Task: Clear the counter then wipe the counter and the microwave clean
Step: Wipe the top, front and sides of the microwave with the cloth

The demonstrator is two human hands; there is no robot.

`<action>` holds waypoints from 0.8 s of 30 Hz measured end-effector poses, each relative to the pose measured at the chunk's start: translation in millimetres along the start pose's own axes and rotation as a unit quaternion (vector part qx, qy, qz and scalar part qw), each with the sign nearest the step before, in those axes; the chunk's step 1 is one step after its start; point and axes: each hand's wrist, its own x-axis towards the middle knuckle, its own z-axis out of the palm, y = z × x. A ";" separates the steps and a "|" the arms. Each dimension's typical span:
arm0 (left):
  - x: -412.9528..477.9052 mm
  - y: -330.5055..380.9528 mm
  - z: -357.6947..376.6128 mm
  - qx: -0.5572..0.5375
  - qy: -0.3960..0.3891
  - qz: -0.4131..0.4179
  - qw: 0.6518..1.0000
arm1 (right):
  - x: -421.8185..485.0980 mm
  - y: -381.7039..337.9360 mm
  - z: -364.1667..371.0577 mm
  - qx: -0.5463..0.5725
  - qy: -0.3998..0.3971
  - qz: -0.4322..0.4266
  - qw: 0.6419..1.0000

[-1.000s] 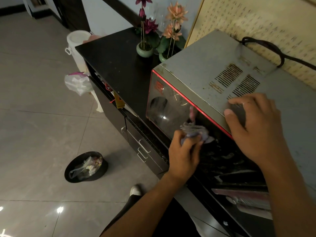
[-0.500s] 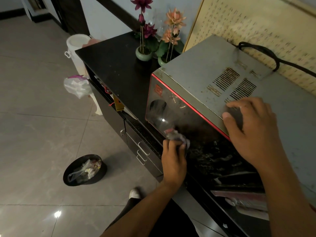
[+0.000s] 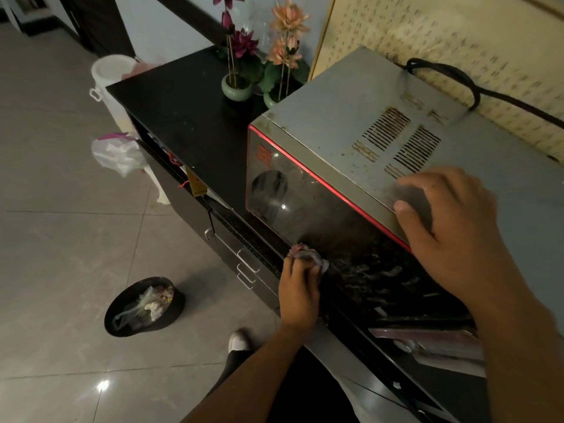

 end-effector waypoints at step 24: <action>-40.3 39.6 64.0 0.014 0.161 -0.199 0.967 | -65.3 39.7 -21.6 0.018 -0.031 0.024 0.999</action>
